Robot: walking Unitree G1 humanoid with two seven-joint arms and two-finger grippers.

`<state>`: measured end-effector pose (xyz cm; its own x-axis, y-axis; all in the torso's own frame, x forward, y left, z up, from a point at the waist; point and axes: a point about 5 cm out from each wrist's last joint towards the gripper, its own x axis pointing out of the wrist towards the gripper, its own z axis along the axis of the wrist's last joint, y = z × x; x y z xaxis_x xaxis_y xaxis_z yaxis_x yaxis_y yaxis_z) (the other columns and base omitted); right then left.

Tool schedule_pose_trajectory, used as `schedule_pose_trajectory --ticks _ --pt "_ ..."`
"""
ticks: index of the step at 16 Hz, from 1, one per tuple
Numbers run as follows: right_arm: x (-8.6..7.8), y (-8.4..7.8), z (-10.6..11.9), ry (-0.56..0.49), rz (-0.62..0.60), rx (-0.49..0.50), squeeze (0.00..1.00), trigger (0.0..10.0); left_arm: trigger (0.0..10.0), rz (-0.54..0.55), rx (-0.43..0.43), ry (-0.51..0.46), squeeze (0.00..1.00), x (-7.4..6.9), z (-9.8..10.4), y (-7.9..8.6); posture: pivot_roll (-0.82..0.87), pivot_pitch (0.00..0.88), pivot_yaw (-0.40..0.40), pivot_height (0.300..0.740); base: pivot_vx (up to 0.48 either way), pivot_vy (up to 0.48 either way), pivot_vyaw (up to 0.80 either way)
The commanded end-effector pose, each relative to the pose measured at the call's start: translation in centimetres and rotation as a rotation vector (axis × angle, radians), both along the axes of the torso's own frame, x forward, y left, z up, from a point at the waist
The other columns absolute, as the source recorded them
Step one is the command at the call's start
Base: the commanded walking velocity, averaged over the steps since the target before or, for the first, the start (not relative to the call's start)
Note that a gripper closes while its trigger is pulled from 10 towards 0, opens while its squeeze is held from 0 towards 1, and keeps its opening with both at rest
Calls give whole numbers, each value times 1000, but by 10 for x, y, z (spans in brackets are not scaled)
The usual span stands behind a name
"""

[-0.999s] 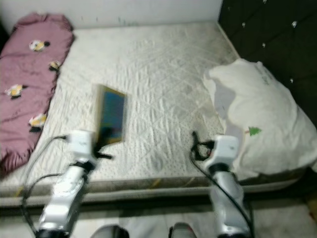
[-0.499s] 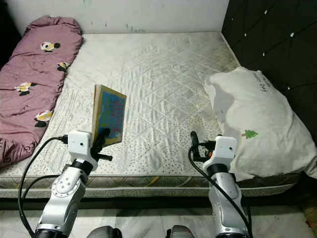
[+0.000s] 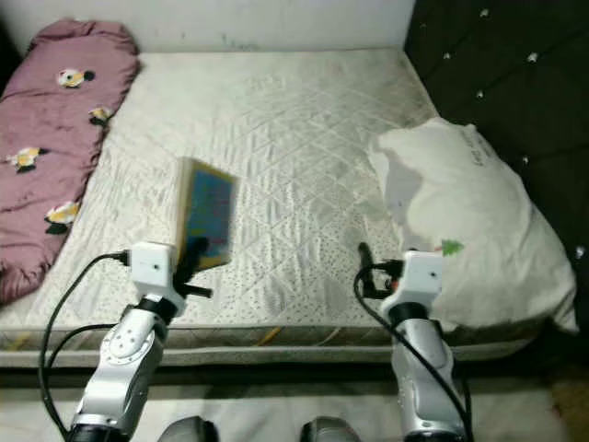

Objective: Clean up the room

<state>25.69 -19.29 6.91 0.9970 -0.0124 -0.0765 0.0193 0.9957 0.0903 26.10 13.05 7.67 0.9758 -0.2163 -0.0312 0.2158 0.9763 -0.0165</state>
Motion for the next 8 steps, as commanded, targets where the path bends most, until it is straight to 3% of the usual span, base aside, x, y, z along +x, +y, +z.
schedule_pose_trajectory --ticks 1,8 --pt "2 4 0 0 16 7 0 10000 10000 16 10 -22 0 2 5 6 -50 70 26 740 0 -311 0" --pt "2 4 0 1 14 3 0 10000 10000 9 4 -18 0 2 4 6 -54 71 26 740 0 -290 0"
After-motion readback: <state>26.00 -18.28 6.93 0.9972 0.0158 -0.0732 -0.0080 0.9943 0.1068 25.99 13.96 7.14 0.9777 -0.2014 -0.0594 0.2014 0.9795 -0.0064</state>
